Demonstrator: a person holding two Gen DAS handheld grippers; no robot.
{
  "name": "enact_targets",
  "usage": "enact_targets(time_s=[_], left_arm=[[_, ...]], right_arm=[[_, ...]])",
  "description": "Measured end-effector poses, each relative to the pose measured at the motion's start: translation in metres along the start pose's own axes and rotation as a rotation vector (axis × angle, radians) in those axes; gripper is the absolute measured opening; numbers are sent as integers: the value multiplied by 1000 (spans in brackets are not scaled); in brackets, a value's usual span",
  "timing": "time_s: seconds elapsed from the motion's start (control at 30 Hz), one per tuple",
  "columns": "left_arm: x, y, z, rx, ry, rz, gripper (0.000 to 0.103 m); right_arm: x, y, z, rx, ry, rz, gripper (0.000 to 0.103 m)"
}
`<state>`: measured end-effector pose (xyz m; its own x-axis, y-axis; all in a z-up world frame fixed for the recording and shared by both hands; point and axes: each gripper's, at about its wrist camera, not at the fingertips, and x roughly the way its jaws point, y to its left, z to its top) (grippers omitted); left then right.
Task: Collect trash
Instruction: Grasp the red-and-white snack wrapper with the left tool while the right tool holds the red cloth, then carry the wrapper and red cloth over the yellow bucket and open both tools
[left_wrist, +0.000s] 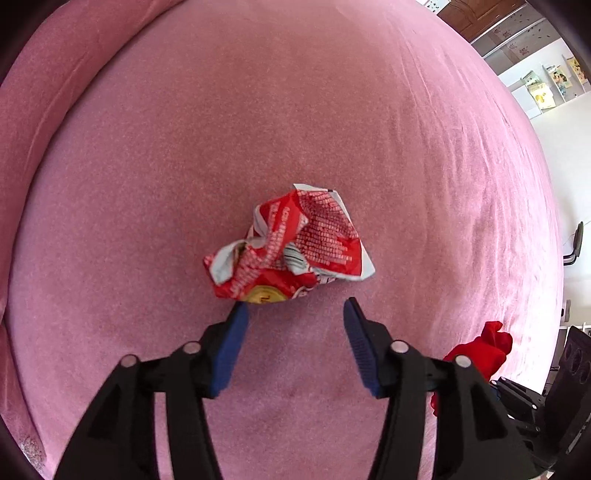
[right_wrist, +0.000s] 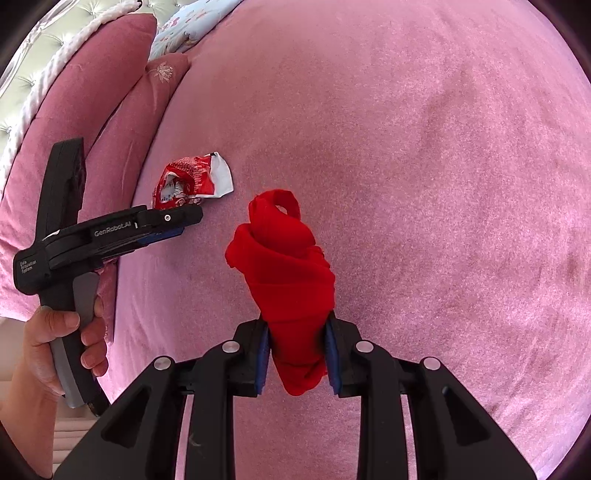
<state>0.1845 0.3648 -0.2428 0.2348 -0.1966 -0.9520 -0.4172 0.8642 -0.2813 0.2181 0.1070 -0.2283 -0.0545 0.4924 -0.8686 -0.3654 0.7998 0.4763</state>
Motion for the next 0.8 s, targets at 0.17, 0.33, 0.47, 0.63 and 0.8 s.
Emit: enact_targets(time_s=[0.17, 0.33, 0.47, 0.63, 0.8], left_arm=[[-16, 16, -25, -44, -11, 42, 60], [-32, 20, -25, 7, -48, 158, 64], [-36, 0, 0, 121, -67, 221, 70], [-17, -19, 22, 219, 8, 207, 56], [3, -18, 31, 209, 59, 177, 20]], right_arm=[[-2, -2, 3, 3, -5, 10, 25], [-6, -4, 4, 3, -10, 17, 25], [-8, -7, 6, 10, -13, 19, 25], [-9, -10, 6, 14, -14, 18, 25], [-11, -15, 4, 24, -15, 22, 25]])
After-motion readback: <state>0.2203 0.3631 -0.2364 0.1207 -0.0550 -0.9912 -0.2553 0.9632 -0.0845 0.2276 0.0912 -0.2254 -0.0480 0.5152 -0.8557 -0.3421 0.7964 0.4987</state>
